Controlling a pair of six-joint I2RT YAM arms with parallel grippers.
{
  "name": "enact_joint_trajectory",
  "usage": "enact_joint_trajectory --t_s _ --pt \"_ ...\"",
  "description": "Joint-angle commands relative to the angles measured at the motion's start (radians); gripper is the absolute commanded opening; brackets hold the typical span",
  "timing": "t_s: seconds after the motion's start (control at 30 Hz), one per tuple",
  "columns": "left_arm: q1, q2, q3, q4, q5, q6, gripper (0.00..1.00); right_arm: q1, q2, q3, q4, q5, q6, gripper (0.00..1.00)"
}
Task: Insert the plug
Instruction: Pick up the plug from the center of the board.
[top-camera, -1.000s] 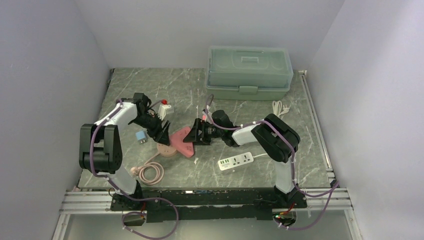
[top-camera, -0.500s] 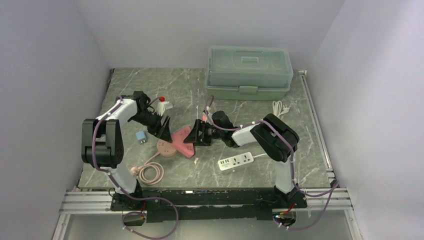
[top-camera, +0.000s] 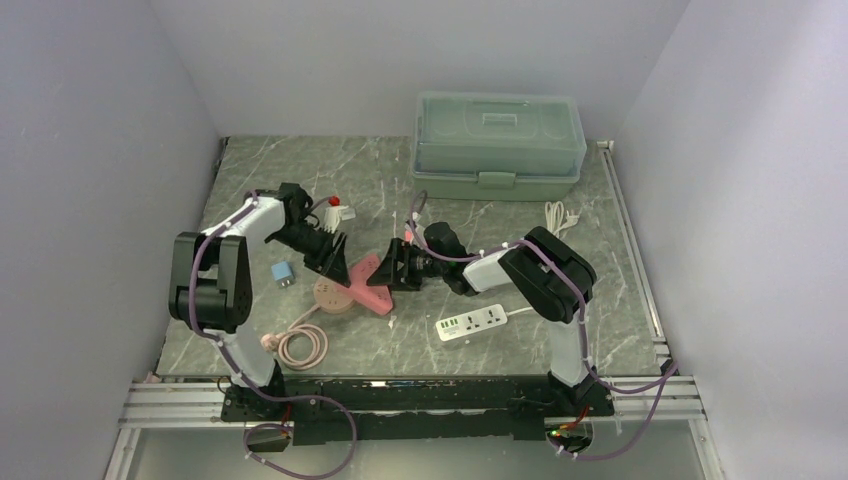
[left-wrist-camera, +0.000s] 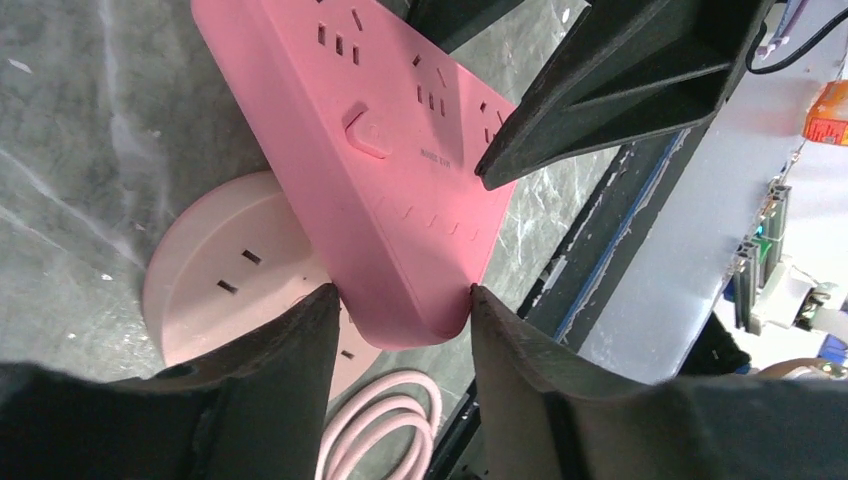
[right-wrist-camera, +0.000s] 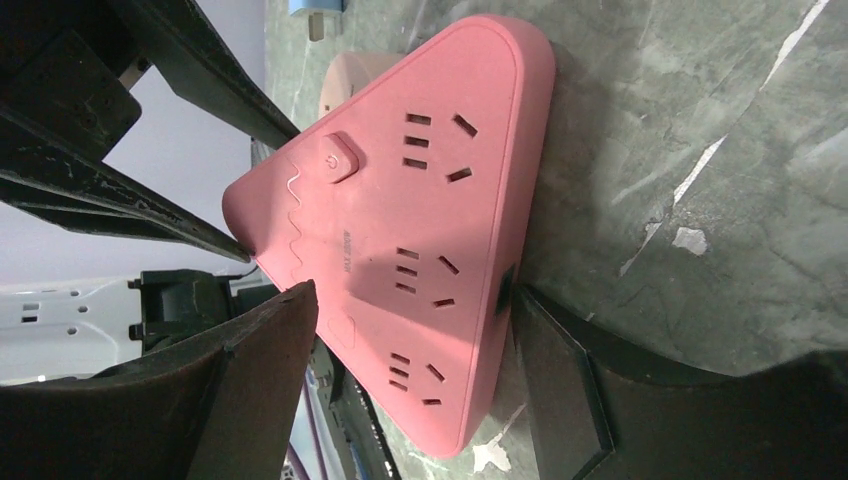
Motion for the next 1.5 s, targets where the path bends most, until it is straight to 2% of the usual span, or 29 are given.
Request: enact_joint_trajectory --t_s 0.0,0.17,0.27,0.47,0.57,0.73,0.8,1.1,1.3,1.47 --pt "-0.041 0.003 0.037 0.011 0.041 -0.035 0.49 0.004 0.021 -0.006 0.038 0.007 -0.011 0.74" --pt "-0.055 0.038 0.059 -0.030 0.039 -0.012 0.30 0.005 0.027 -0.008 0.049 0.004 -0.010 0.74" --pt "-0.056 0.028 0.050 -0.027 0.032 -0.006 0.25 0.005 0.028 -0.013 0.064 -0.002 -0.006 0.74" --pt "-0.055 -0.014 0.077 -0.064 0.088 0.048 0.13 -0.033 -0.015 -0.079 0.127 -0.014 0.021 0.82" --pt "-0.055 -0.020 0.121 -0.119 0.145 0.097 0.01 -0.058 -0.052 -0.119 0.159 -0.023 0.023 0.86" --pt "-0.058 -0.020 0.196 -0.180 0.206 0.136 0.00 -0.064 -0.061 -0.139 0.205 -0.044 0.033 0.89" --pt "-0.059 -0.024 0.205 -0.185 0.213 0.133 0.00 -0.063 -0.052 -0.145 0.223 -0.042 0.044 0.99" --pt "-0.068 -0.067 0.144 -0.140 0.158 0.108 0.00 -0.055 -0.020 -0.175 0.282 -0.032 0.061 1.00" --pt "-0.065 -0.086 0.250 -0.124 0.231 0.001 0.00 -0.066 -0.033 -0.215 0.479 -0.056 0.133 1.00" --pt "-0.052 -0.105 0.331 -0.035 0.309 -0.148 0.00 -0.096 -0.069 -0.247 0.632 -0.049 0.233 1.00"
